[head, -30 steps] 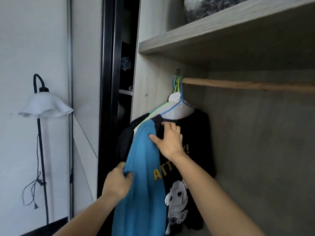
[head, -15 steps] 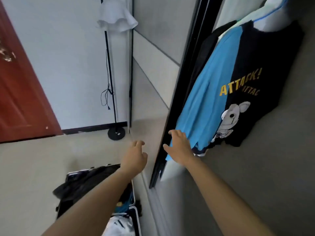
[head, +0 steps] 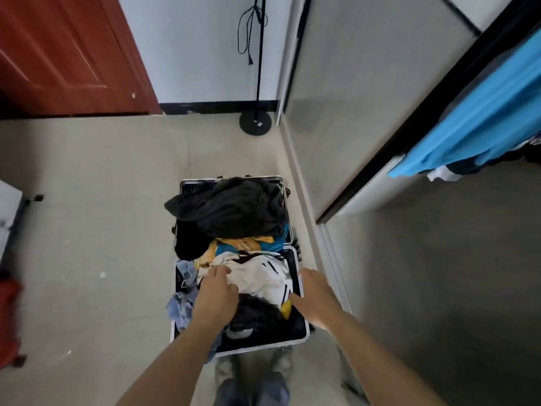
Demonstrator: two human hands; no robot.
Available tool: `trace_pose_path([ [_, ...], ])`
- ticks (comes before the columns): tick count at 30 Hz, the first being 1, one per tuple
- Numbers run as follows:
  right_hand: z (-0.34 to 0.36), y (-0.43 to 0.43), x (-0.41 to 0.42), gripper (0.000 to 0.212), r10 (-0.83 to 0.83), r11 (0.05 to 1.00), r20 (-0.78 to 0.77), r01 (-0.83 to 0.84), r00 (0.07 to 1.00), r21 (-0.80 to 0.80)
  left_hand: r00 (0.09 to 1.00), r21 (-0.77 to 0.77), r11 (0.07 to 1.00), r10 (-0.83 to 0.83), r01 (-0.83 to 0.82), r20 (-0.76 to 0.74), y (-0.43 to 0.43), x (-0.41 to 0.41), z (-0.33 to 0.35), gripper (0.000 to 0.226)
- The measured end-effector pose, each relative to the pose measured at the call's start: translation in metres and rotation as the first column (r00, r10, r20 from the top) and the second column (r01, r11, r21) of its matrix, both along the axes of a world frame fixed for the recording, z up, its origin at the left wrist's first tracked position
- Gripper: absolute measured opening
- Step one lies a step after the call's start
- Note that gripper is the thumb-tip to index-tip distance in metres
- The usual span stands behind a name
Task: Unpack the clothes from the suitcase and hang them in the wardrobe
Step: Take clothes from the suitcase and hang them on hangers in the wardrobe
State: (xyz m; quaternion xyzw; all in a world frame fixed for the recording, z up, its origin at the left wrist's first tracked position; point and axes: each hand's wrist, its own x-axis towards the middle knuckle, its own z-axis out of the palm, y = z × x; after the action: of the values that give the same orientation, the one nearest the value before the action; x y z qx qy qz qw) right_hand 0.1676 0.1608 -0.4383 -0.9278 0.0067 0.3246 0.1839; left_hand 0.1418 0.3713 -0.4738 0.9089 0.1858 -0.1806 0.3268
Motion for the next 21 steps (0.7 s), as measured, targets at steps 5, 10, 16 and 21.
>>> trace_pose_path([
  [5, -0.097, 0.026, -0.027, 0.028, -0.021, 1.000, -0.119, 0.022, 0.993, 0.010, 0.971, -0.047, 0.989, 0.131, -0.143, -0.202, 0.017, -0.051, -0.098, 0.019],
  [10, -0.205, 0.042, -0.054, 0.045, 0.077, 0.996, -0.239, -0.085, 0.968, -0.024, 0.928, -0.039, 0.976, 0.189, -0.213, -0.319, 0.030, -0.101, -0.198, 0.023],
  [16, -0.306, 0.054, -0.047, 0.042, 0.217, 0.971, -0.255, -0.235, 0.942, -0.041, 0.980, -0.011, 1.000, -0.013, 0.011, -0.198, 0.033, -0.089, -0.286, 0.033],
  [21, -0.392, 0.060, 0.006, 0.045, 0.353, 0.924, -0.137, -0.368, 0.925, -0.107, 0.965, 0.106, 0.962, -0.258, 0.253, 0.036, 0.035, -0.029, -0.378, 0.036],
])
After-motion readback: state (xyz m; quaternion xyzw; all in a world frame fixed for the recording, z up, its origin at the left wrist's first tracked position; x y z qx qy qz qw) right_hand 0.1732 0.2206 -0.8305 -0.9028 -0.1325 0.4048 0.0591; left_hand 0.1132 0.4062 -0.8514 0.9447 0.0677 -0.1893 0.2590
